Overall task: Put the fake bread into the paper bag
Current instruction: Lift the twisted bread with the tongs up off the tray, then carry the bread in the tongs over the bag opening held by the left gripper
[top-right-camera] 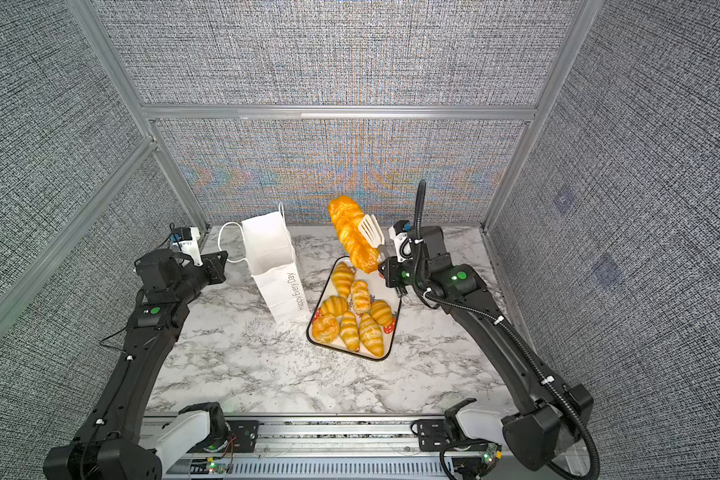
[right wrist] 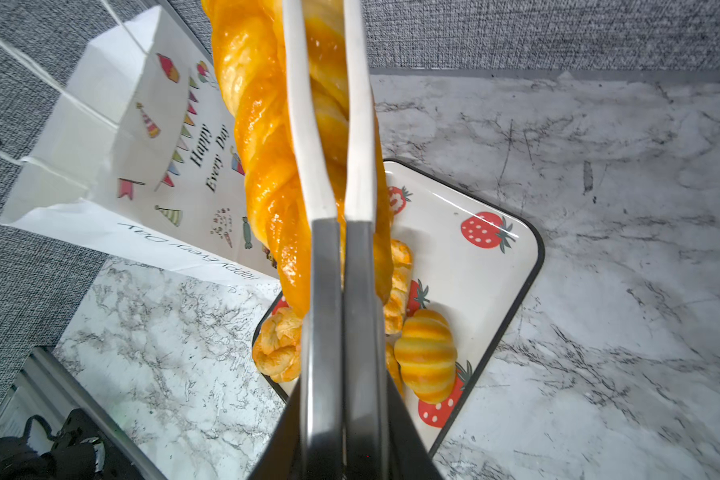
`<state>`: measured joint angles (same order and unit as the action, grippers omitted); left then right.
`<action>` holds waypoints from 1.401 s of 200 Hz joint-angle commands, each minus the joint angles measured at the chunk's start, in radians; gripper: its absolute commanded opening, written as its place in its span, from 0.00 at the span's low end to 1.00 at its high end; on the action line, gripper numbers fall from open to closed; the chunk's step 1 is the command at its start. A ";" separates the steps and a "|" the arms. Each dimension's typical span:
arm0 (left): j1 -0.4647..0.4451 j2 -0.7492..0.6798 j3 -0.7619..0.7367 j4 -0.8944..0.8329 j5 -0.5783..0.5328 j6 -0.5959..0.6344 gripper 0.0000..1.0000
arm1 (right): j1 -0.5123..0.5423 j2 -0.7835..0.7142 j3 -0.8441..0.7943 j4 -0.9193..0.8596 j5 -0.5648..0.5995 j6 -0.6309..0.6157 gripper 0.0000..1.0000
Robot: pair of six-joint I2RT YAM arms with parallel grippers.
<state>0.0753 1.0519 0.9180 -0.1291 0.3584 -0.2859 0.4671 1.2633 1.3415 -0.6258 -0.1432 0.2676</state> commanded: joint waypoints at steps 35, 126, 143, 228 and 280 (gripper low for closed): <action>0.001 0.001 -0.003 0.022 0.007 -0.001 0.07 | 0.105 -0.035 0.046 0.139 0.042 0.004 0.18; 0.002 0.001 -0.003 0.023 0.008 -0.002 0.07 | 0.249 0.007 0.152 0.224 0.086 0.009 0.18; 0.001 -0.001 -0.005 0.023 0.008 -0.002 0.07 | 0.271 0.026 0.177 0.240 0.089 0.011 0.18; 0.001 -0.002 -0.005 0.025 0.010 -0.002 0.07 | 0.355 0.207 0.318 0.345 0.039 0.068 0.18; 0.001 -0.004 -0.005 0.026 0.009 -0.002 0.07 | 0.393 0.345 0.434 0.347 0.021 0.118 0.18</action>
<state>0.0753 1.0519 0.9161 -0.1291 0.3592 -0.2886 0.8505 1.5684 1.7313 -0.3573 -0.1131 0.3458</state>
